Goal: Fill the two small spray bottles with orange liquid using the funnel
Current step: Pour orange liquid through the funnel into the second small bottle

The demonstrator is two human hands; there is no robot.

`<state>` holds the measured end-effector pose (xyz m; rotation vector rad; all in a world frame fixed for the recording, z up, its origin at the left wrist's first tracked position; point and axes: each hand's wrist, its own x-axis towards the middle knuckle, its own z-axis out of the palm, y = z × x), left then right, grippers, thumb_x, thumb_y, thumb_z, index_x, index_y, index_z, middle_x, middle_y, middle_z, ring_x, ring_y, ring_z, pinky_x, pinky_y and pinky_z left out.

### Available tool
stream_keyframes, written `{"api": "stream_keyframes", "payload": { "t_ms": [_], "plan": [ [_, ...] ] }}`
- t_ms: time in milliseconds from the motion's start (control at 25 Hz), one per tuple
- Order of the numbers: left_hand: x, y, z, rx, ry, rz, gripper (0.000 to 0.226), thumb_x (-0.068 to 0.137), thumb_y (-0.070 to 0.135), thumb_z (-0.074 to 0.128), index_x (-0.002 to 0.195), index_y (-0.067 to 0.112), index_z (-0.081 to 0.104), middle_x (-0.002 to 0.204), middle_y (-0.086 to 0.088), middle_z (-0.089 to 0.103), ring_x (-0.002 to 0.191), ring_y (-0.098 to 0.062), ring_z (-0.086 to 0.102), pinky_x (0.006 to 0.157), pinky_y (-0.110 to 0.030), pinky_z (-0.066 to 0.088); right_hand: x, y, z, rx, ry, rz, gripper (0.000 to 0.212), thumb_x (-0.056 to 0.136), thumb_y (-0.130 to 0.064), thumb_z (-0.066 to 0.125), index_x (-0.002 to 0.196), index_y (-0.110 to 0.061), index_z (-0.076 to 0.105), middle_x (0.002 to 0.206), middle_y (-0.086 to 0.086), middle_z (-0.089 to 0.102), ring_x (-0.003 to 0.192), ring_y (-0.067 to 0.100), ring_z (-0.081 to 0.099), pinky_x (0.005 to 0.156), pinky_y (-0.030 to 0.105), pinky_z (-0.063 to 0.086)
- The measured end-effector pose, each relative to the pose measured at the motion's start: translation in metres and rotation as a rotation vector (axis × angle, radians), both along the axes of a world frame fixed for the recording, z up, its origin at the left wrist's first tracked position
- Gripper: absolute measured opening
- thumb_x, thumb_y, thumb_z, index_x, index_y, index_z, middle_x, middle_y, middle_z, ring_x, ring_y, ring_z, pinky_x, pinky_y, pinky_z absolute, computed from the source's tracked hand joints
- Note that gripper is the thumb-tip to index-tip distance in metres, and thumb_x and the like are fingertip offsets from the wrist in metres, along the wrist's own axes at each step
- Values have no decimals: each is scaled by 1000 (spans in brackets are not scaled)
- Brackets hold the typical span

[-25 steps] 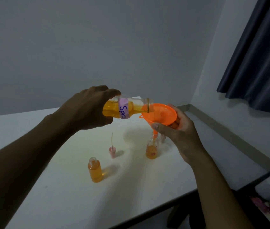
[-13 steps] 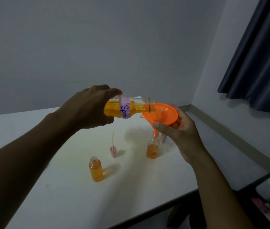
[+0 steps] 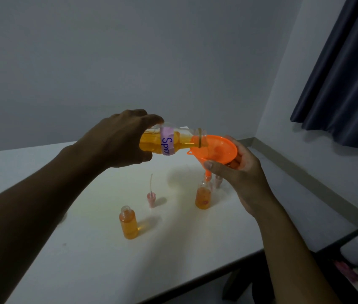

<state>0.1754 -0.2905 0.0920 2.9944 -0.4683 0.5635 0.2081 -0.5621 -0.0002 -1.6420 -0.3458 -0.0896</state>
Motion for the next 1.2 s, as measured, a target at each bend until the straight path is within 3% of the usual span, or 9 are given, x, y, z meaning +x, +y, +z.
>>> {"api": "stream_keyframes", "payload": {
  "t_ms": [1040,1200],
  "plan": [
    [-1,-4,4,38,-12,7,80,66,31,81,137,27,44,123,-5,60,102,-27,60,77,-40,54,5,-2,-4,12,9,14,85,60,-49,88,137,-34,54,126,2,67,115,31,65,87,47,61],
    [0,-4,6,45,-9,8,81,66,31,82,137,26,43,123,-5,60,102,-27,60,77,-42,55,5,-2,-4,17,11,7,88,59,-49,88,138,-33,54,127,1,67,116,27,65,90,46,60]
  ]
}}
